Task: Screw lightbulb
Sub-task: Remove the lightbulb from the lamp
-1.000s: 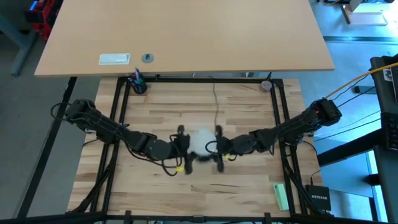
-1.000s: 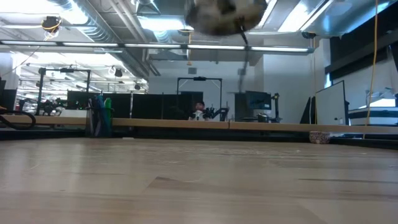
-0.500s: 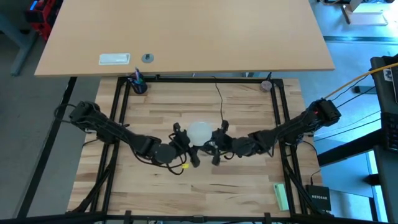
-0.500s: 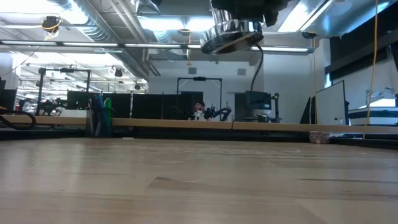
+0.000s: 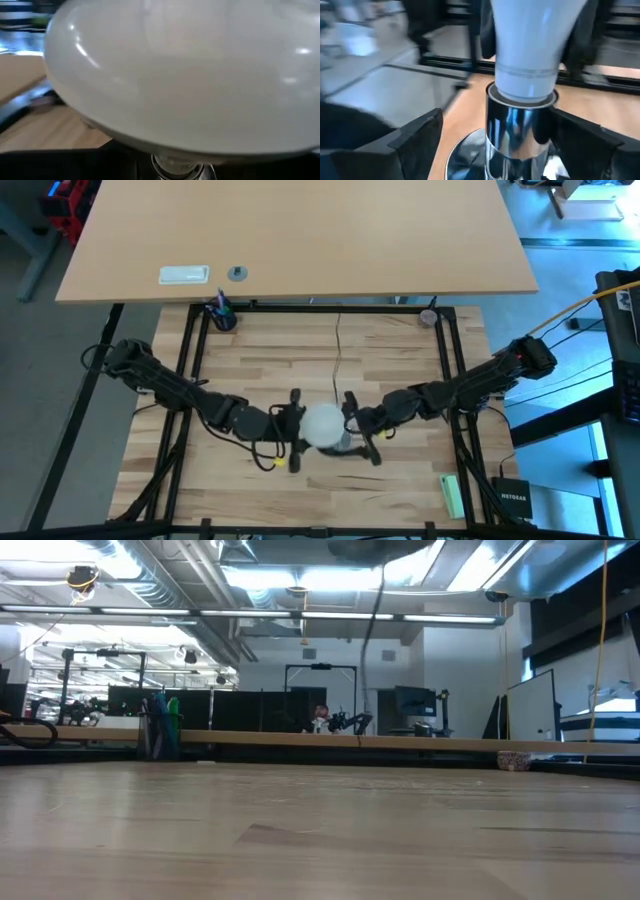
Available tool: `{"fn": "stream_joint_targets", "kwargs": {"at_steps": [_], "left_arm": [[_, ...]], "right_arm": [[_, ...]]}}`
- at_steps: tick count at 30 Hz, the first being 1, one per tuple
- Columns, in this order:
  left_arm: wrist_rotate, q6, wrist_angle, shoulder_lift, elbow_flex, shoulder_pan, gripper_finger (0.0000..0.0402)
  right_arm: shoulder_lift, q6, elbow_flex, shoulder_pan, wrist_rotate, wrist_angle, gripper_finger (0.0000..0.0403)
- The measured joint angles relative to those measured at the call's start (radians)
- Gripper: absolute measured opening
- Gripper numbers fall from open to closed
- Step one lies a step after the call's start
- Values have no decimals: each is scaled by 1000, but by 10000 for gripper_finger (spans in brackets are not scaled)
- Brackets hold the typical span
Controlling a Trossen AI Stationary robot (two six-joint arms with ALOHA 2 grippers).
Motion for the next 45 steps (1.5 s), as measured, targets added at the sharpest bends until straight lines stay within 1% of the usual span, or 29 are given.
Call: {"fn": "stream_joint_targets", "kwargs": {"at_steps": [4, 6, 8, 12, 16, 18, 21, 22, 25, 26, 28, 30, 32, 34, 35, 36, 38, 42, 45], "left_arm": [[232, 36, 3, -1, 0, 29, 137], [289, 36, 1, -1, 0, 42, 137], [323, 37, -1, -1, 0, 53, 137], [394, 41, -9, -1, 0, 73, 137], [403, 40, -13, -1, 0, 74, 137], [405, 37, -18, -1, 0, 74, 137], [395, 21, -32, -1, 0, 75, 137], [381, 13, -40, -1, 0, 75, 137], [299, 9, -59, -1, -2, 64, 137], [250, 9, -69, -1, -2, 58, 137], [112, -1, -81, -1, -3, 41, 137], [-32, -28, -83, 6, -4, 29, 137], [-156, -64, -73, 20, -4, 26, 137], [-241, -109, -61, 37, -4, 26, 137], [-277, -132, -51, 46, -4, 26, 137], [-308, -157, -45, 53, -3, 26, 137], [-342, -187, -42, 60, -1, 21, 137], [-375, -194, -43, 61, -1, 17, 137], [-369, -168, -47, 56, 0, 14, 137]], "right_arm": [[20, 12, 0, -7, -146, 64, 332], [40, 28, 0, -7, -198, 122, 323], [58, 37, 0, -7, -220, 162, 314], [76, 39, 0, -7, -225, 173, 299], [76, 53, 1, -7, -231, 168, 274], [76, 59, 1, -7, -226, 166, 248], [76, 54, 1, -6, -153, 143, 189], [76, 48, 1, -5, -117, 130, 169], [76, 20, 2, -2, -5, 96, 165], [75, 14, 2, -1, 42, 85, 165], [74, 7, 2, 0, 151, 62, 165], [72, 9, 2, 0, 285, 44, 165], [72, 28, 2, 2, 451, 30, 165], [75, 60, 2, 3, 627, 17, 165], [76, 62, 2, 3, 692, 13, 165], [77, 58, 2, 3, 729, 16, 165], [78, 51, 1, 3, 737, 28, 165], [78, 52, 1, 0, 689, 34, 170], [78, 49, 1, -3, 616, 35, 214]]}}
